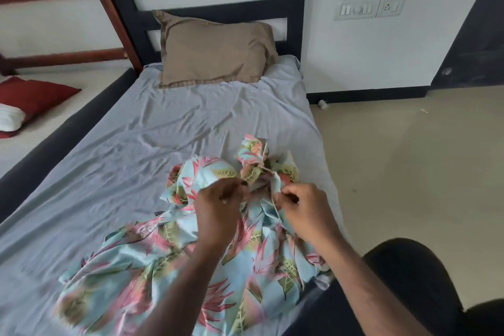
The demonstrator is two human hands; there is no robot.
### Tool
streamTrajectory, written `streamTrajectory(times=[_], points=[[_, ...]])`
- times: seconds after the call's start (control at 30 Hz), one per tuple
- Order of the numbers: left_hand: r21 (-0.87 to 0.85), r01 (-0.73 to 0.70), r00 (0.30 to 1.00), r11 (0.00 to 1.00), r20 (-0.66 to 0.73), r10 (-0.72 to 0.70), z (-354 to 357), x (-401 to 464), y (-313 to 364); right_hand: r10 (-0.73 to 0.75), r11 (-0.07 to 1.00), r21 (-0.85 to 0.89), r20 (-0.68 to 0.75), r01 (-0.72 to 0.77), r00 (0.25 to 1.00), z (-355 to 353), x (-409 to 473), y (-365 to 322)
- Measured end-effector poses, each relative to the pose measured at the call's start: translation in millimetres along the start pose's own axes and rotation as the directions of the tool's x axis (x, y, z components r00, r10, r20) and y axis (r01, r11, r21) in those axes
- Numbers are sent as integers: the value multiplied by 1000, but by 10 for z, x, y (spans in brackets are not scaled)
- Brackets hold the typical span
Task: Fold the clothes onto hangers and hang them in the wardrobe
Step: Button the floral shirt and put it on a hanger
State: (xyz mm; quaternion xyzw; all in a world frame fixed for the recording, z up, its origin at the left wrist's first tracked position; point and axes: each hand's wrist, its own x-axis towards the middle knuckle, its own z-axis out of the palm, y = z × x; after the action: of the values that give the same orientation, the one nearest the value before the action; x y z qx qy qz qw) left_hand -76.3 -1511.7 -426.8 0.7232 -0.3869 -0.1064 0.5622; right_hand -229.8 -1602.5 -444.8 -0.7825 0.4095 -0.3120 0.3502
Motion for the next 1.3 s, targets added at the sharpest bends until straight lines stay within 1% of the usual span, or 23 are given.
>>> streamTrajectory(times=[0.07, 0.1, 0.13, 0.2, 0.27, 0.33, 0.43, 0.57, 0.63, 0.73, 0.87, 1.0, 1.13, 1.23, 1.3], points=[[-73, 123, 992, 990, 33, -121, 154, -296, -188, 112, 983, 133, 112, -126, 987, 140, -208, 145], [-97, 159, 987, 982, 35, -157, 202, -396, -220, 159, 961, 200, 153, -188, 975, 173, -270, 167], [-98, 176, 984, 979, 33, -174, 244, -482, -241, 198, 935, 263, 174, -239, 965, 189, -328, 186], [-97, 188, 982, 977, 17, -187, 293, -589, -245, 239, 883, 369, 178, -290, 954, 195, -396, 147], [-125, 209, 978, 970, 5, -210, 315, -643, -224, 265, 846, 423, 192, -324, 945, 201, -440, 113], [-181, 225, 973, 957, -4, -230, 332, -655, -232, 254, 848, 427, 192, -313, 948, 200, -450, 93], [-308, 237, 968, 921, -2, -250, 314, -658, -201, 160, 900, 389, 124, -197, 979, 194, -442, 63], [-365, 210, 976, 907, 26, -215, 298, -645, -141, 110, 905, 410, 34, -114, 993, 201, -432, 23], [-347, 194, 981, 917, 44, -191, 318, -650, -110, 114, 897, 428, 10, -108, 993, 189, -433, 16], [-296, 187, 982, 937, 58, -177, 333, -647, -93, 136, 905, 407, -2, -123, 991, 169, -438, 12], [-291, 194, 980, 937, 102, -171, 294, -629, -67, 166, 898, 409, 35, -165, 986, 160, -450, -4], [-262, 172, 983, 950, 111, -148, 276, -637, -65, 179, 888, 418, 72, -193, 981, 158, -456, -18], [-209, 145, 985, 967, 125, -121, 271, -638, -111, 202, 842, 487, 118, -234, 972, 135, -465, -17], [-168, 114, 991, 979, 93, -100, 279, -650, -106, 198, 831, 498, 154, -249, 968, 117, -463, -27], [-125, 95, 994, 988, 64, -87, 293, -657, -95, 202, 802, 535, 175, -265, 964, 95, -465, -43]])
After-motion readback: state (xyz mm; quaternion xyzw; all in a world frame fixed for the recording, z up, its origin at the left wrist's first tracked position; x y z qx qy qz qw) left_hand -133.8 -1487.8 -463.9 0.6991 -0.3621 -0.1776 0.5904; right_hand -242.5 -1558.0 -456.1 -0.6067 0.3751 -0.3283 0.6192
